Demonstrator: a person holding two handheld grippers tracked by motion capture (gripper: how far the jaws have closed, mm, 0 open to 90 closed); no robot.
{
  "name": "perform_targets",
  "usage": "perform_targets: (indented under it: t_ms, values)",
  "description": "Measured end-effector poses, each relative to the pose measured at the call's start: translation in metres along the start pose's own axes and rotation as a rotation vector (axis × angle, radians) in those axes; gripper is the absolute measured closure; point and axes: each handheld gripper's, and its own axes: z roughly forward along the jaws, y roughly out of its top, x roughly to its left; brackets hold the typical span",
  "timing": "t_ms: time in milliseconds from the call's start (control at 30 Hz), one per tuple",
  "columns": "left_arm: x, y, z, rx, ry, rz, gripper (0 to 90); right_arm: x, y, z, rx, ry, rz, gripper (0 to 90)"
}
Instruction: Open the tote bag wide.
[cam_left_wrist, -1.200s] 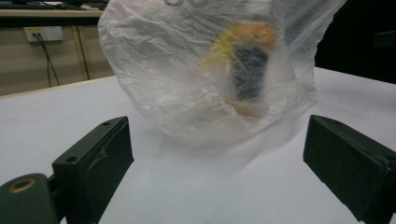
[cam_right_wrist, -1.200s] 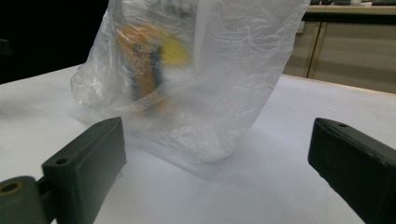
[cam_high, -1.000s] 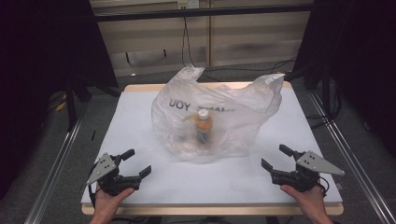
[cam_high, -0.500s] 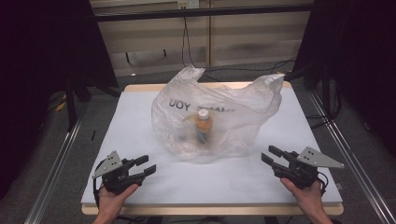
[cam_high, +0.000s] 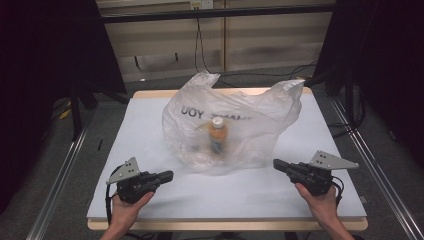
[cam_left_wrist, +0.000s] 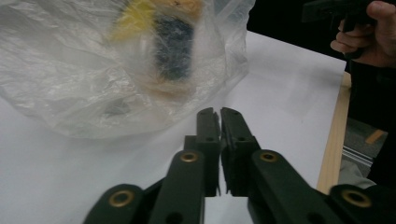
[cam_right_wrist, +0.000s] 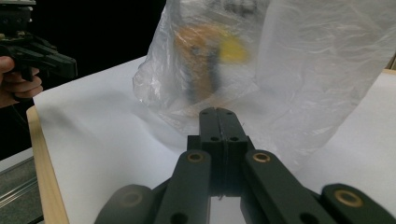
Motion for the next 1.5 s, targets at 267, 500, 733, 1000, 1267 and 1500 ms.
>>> perform_targets:
  t_ms: [267, 500, 733, 1000, 1267, 1500]
  values:
    - [0.003, 0.02, 0.017, -0.003, -0.02, 0.004, 90.0, 0.002, 0.015, 0.008, 0.026, 0.028, -0.001, 90.0]
    - [-0.004, 0.033, 0.038, 0.008, -0.086, 0.035, 90.0, 0.001, 0.037, 0.018, 0.005, 0.049, -0.014, 90.0]
    - [0.001, 0.043, 0.043, -0.01, -0.086, 0.041, 90.0, 0.005, 0.054, 0.029, -0.004, 0.079, -0.042, 90.0]
    - [0.017, 0.066, 0.054, -0.051, -0.069, 0.04, 90.0, 0.01, 0.09, 0.045, -0.014, 0.075, -0.072, 90.0]
    - [0.028, 0.09, 0.064, -0.061, -0.059, 0.059, 90.0, 0.012, 0.115, 0.06, -0.038, 0.083, -0.08, 90.0]
    - [0.039, 0.115, 0.073, -0.09, -0.055, 0.065, 90.0, 0.011, 0.146, 0.076, -0.04, 0.052, -0.107, 90.0]
